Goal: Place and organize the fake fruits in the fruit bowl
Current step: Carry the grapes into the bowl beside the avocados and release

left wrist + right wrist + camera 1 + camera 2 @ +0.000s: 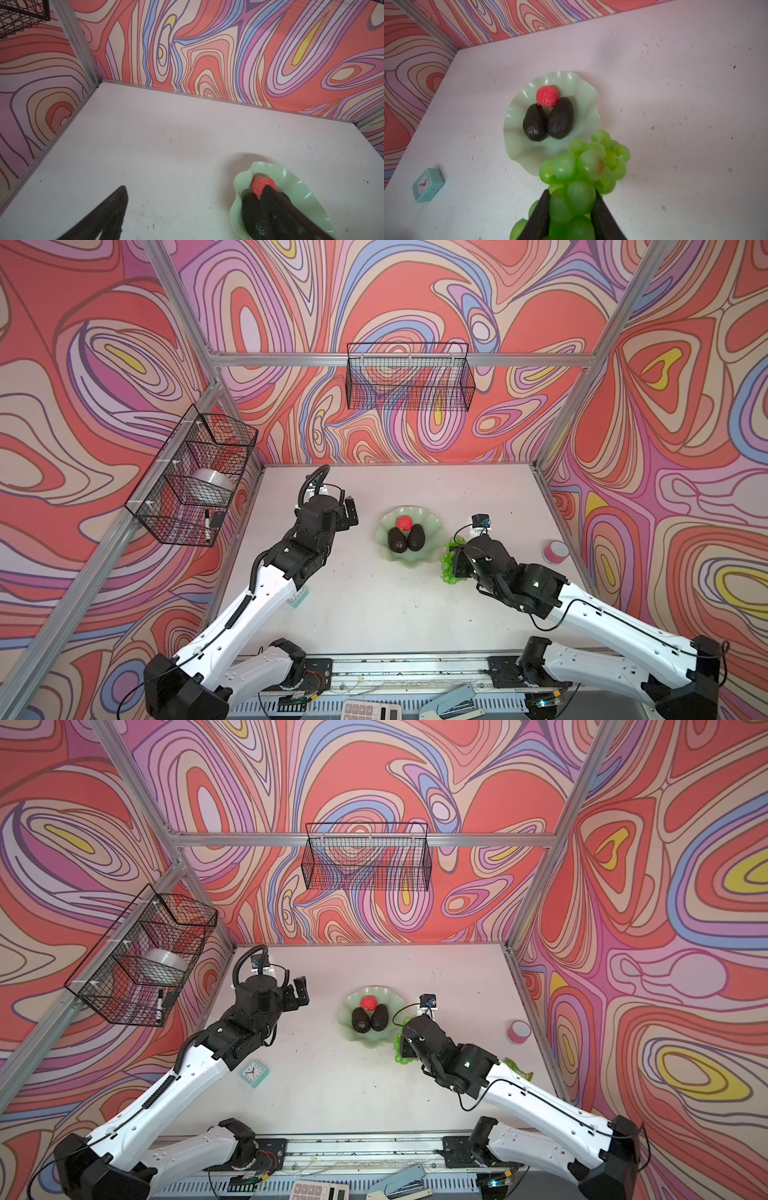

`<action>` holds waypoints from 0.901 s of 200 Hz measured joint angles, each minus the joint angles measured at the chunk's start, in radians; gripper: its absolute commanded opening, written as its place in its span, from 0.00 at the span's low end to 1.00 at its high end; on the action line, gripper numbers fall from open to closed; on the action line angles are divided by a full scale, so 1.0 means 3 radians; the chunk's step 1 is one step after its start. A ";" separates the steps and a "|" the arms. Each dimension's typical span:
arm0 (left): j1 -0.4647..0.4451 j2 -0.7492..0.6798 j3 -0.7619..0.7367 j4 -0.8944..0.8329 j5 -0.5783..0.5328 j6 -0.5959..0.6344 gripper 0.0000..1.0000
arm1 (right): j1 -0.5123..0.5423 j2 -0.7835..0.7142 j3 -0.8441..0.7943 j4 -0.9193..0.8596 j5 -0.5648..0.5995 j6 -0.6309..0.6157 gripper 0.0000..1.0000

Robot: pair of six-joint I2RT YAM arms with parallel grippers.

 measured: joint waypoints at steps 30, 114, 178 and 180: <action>0.0006 -0.0043 -0.0062 -0.0027 -0.0009 0.0001 1.00 | -0.0320 0.0449 0.0217 0.0221 -0.0156 -0.0235 0.31; 0.0072 -0.0179 -0.0116 -0.0090 -0.0060 0.0025 1.00 | -0.0496 0.1555 0.0464 0.0960 -0.0425 -0.0426 0.30; 0.0139 -0.0179 -0.0127 -0.0135 -0.0060 0.0069 1.00 | -0.0497 0.1914 0.0464 0.1195 -0.0473 -0.0188 0.38; 0.0141 -0.0179 -0.0127 -0.0135 -0.0060 0.0074 1.00 | -0.0497 0.1914 0.0464 0.1199 -0.0474 -0.0179 0.39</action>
